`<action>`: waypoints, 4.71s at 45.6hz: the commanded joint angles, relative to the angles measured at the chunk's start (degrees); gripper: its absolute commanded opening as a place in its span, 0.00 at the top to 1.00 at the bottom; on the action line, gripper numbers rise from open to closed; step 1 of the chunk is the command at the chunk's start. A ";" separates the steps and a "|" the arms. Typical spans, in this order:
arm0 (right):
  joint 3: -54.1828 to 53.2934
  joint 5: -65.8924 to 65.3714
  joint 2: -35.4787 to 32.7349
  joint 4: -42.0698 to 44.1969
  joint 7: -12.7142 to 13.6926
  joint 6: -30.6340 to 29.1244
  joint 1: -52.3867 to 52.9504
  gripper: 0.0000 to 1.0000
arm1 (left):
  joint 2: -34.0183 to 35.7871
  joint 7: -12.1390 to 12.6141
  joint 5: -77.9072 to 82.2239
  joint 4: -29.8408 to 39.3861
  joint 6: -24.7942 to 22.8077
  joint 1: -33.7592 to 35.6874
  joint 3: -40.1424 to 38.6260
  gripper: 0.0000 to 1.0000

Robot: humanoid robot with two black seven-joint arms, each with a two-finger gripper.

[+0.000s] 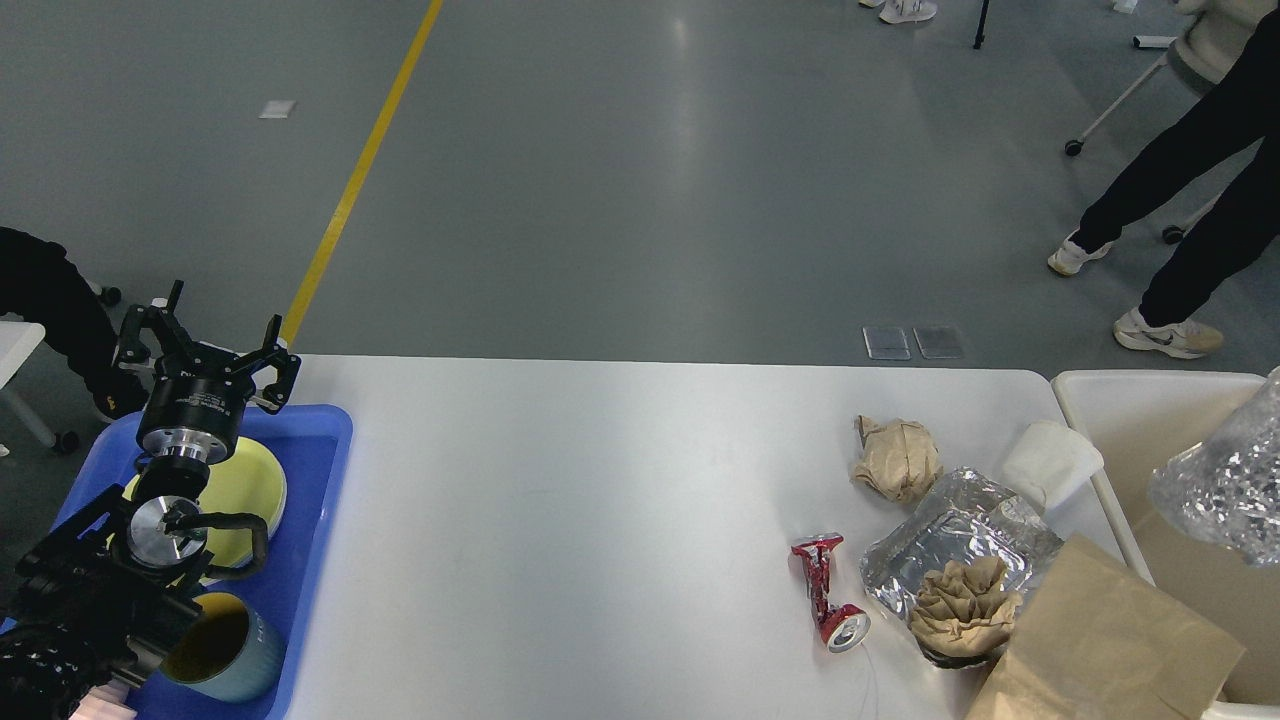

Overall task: Tidy desktop
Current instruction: 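Lift the crumpled foil and drop it into the white bin, then lower the right gripper onto the foil tray with bread and grasp, then lift the foil tray with bread and drop it into the bin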

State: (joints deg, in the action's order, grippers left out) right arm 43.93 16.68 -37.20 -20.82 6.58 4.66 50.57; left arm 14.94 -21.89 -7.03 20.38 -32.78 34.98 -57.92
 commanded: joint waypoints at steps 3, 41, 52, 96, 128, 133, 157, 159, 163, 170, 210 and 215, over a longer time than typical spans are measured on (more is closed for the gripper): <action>-0.34 0.02 0.55 0.17 0.01 -0.35 -0.65 0.00 | 0.00 0.00 0.00 0.01 0.00 0.00 0.00 0.03; 21.72 -5.35 16.28 -35.50 -0.08 -29.35 49.44 0.00 | 0.00 0.00 0.00 0.01 0.00 0.00 0.00 0.03; 25.76 -5.35 16.63 -44.12 -0.08 -41.56 64.73 0.00 | 0.00 0.00 0.00 -0.08 0.00 0.00 0.00 0.03; 18.03 -5.70 29.19 -20.31 0.19 -29.45 22.82 0.00 | 0.00 0.00 0.00 0.01 0.00 0.00 0.00 0.03; 18.74 -5.78 32.28 -16.71 3.17 -20.74 14.55 0.98 | 0.00 0.00 0.00 0.01 0.00 0.00 0.00 0.03; 18.65 -5.61 32.28 -17.14 4.05 -21.01 14.38 1.00 | 0.00 0.00 0.00 0.01 0.00 0.00 0.00 0.03; 19.44 -6.05 29.47 -22.15 6.34 -20.92 20.87 1.00 | 0.00 0.00 0.00 0.01 0.00 0.00 0.00 0.03; 19.44 -6.14 28.41 -23.55 6.34 -21.01 22.46 1.00 | 0.00 0.00 0.00 0.01 0.00 0.00 0.00 0.03; 19.52 -6.22 26.57 -26.63 6.34 -21.09 25.88 1.00 | 0.00 0.00 0.00 0.01 0.00 0.00 0.00 0.03; 21.37 -6.31 22.79 -32.43 6.34 -21.27 34.06 1.00 | 0.00 0.00 0.00 0.01 0.00 0.00 0.00 0.03; 25.50 -6.75 20.06 -37.97 8.71 -32.52 55.42 1.00 | 0.00 0.00 0.00 0.01 0.00 0.00 0.00 0.03; 25.50 -7.89 20.32 -37.97 9.24 -36.20 58.67 1.00 | 0.00 0.00 0.00 0.01 0.00 0.00 0.00 0.03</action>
State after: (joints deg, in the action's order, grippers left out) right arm 69.43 9.80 -17.14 -58.81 15.15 -27.99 106.02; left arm 14.94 -21.89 -7.03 20.39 -32.78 34.98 -57.92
